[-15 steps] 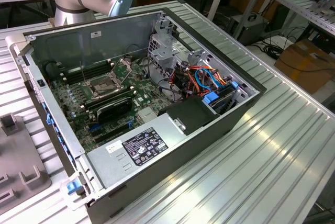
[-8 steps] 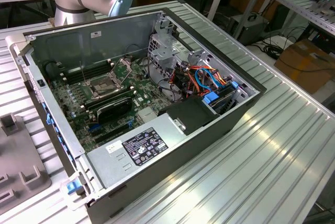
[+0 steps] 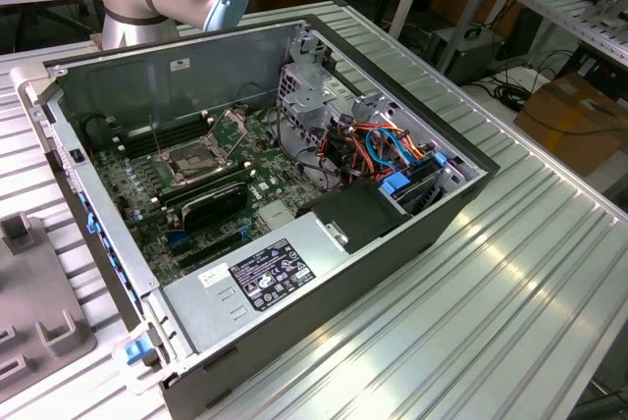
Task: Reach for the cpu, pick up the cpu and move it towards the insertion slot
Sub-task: 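Pick up the cpu and move it towards the insertion slot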
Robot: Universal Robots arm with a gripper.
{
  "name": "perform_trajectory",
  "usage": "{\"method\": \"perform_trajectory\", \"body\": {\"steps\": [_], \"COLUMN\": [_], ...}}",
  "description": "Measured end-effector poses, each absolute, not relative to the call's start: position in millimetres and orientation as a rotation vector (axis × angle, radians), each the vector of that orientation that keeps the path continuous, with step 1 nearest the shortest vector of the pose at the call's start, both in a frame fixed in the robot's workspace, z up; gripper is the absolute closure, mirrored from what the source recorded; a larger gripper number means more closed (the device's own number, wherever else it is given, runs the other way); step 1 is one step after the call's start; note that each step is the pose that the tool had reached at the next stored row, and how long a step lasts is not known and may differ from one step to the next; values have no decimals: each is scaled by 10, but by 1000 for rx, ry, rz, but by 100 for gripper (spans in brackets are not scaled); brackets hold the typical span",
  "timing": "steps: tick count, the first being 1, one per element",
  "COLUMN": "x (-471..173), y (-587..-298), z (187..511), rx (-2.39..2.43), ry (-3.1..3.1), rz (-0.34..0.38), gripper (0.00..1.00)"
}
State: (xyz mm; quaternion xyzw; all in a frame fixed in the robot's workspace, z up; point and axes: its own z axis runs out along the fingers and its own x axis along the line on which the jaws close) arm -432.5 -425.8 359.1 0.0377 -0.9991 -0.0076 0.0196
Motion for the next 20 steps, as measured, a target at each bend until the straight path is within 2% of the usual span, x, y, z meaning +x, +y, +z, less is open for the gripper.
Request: {"method": "perform_trajectory", "body": {"steps": [20], "x": [-4313], "y": [-4257], "z": [3682], "rx": [117], "ry": [-3100], "rz": [-24], "gripper": [45]}}
